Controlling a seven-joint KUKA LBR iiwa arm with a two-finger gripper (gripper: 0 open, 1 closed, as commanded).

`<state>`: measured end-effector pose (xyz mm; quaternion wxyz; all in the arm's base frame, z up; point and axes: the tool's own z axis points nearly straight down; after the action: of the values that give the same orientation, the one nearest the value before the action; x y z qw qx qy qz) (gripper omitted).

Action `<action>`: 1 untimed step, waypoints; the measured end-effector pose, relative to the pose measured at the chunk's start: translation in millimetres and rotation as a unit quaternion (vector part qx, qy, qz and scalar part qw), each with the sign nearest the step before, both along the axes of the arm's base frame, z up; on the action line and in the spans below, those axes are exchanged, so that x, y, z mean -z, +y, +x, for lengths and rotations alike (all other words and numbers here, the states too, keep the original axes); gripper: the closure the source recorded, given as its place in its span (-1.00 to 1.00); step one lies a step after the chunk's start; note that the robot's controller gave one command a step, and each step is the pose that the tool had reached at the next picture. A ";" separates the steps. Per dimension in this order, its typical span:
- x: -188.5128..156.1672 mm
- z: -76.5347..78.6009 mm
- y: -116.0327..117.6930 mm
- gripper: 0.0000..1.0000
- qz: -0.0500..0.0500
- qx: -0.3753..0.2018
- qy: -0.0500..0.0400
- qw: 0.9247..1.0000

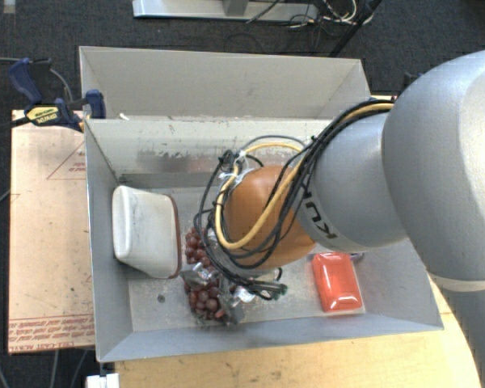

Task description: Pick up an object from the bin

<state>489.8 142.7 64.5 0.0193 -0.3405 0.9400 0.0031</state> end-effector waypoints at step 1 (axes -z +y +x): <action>-2.6 0.5 0.6 1.00 0.000 0.005 0.000 1.000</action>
Offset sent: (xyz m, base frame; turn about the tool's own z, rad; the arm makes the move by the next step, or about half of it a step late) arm 0.0000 -0.0001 0.0161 0.0000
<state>490.3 143.3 67.2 0.0191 -0.3360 0.9416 0.0031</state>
